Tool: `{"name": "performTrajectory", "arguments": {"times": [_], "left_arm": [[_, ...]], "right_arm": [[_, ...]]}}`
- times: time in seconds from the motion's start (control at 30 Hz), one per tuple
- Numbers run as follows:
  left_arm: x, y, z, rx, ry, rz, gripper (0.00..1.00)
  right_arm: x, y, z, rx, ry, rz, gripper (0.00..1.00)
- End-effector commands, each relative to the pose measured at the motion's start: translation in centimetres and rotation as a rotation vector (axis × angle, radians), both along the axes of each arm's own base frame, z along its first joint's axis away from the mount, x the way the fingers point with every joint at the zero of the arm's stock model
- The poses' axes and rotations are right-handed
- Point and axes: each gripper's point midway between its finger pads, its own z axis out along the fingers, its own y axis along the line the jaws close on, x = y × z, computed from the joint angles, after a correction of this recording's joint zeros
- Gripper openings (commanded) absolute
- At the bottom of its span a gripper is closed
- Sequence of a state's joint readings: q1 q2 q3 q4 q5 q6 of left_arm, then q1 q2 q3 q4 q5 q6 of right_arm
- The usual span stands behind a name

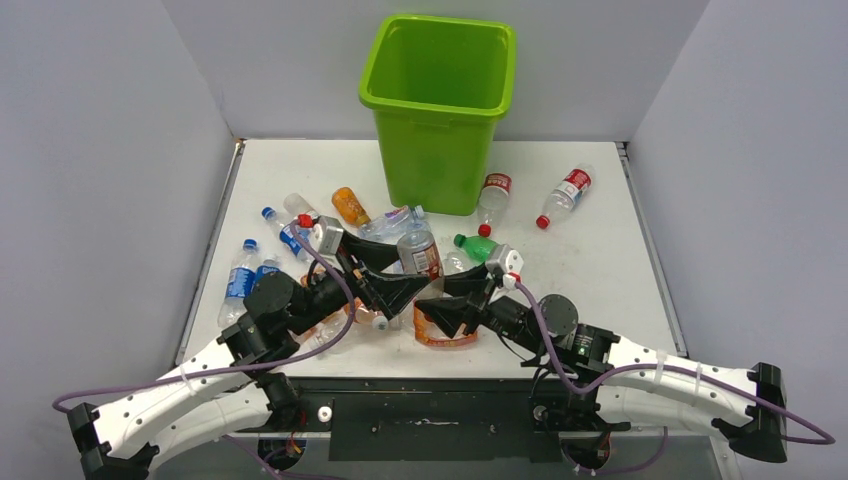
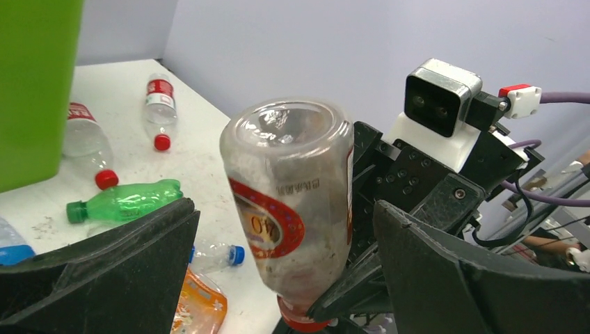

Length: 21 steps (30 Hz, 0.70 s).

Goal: Put the plastic bottles in the bin
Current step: Pick up the plastic bottle from the corner of the board, then place the plastic bottle in the trash bin.

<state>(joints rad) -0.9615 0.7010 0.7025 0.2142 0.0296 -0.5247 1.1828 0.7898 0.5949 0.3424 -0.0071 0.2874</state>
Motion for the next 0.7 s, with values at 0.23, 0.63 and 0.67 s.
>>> {"name": "performTrajectory", "arguments": {"times": [0.23,0.63,0.67], "left_arm": [[-1.4,-1.4,3.6,-0.076,0.012,-0.115,0.97],[-2.3,-1.7,3.9,-0.077,-0.017,-0.172,0.07],[-2.1,-1.6,4.1,-0.078,-0.021,-0.160,0.00]], "right_arm": [[-1.4,0.6,0.6,-0.038,-0.120,0.004,0.20],[-1.1,0.7,0.1,-0.056,-0.088,-0.026,0.69],[-1.1,0.7,0.3,-0.057,-0.069,-0.028,0.87]]}}
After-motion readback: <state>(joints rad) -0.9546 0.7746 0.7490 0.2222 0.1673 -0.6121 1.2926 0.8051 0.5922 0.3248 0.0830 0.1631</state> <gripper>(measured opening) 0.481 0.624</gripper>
